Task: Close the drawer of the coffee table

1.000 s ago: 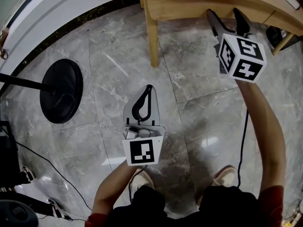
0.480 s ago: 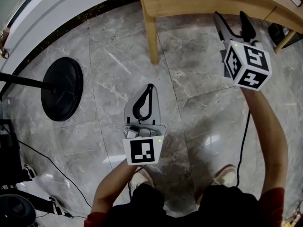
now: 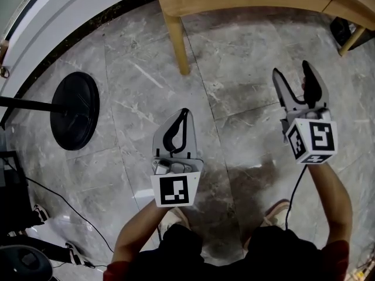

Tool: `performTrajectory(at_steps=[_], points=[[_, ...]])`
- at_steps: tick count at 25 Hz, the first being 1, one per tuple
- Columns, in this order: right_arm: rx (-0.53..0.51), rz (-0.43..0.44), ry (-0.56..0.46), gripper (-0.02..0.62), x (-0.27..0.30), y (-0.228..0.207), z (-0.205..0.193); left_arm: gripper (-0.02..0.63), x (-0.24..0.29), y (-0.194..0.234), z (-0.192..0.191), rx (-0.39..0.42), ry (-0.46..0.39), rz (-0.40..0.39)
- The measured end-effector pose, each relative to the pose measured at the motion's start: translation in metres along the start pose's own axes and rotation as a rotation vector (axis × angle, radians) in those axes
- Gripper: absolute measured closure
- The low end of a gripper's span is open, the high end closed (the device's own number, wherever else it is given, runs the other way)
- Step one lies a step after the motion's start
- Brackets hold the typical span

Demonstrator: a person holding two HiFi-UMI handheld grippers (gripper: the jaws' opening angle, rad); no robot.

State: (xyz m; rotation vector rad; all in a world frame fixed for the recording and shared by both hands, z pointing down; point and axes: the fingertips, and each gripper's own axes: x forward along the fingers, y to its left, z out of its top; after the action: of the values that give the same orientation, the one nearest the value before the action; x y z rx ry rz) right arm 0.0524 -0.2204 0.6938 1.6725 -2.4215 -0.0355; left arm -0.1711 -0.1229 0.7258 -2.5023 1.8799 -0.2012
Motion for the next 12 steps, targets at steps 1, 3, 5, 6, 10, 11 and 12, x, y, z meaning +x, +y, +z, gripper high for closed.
performTrajectory(at_steps=[1,3,5,6,10,11,12], points=[[0.01,0.002,0.002,0.272,-0.009,0.002,-0.005,0.598,0.0,-0.001,-0.001,-0.002,0.003,0.0],[0.034,0.007,0.001,0.272,-0.026,0.007,-0.012,0.598,-0.002,-0.002,-0.002,-0.004,0.007,0.002],[0.047,0.012,0.001,0.272,-0.042,0.014,-0.017,0.598,-0.003,-0.004,-0.002,-0.008,0.009,0.003],[0.048,0.016,0.001,0.272,-0.051,0.018,-0.02,0.598,-0.004,-0.004,-0.002,-0.012,0.009,0.003],[0.024,0.05,-0.015,0.273,-0.086,0.04,-0.026,0.598,-0.015,-0.011,-0.006,-0.039,0.021,-0.006],[0.027,0.046,-0.014,0.275,-0.094,0.044,-0.03,0.598,-0.02,-0.013,-0.009,-0.041,0.03,-0.008],[0.028,0.04,-0.01,0.275,-0.101,0.048,-0.034,0.598,-0.024,-0.014,-0.013,-0.041,0.041,-0.007]])
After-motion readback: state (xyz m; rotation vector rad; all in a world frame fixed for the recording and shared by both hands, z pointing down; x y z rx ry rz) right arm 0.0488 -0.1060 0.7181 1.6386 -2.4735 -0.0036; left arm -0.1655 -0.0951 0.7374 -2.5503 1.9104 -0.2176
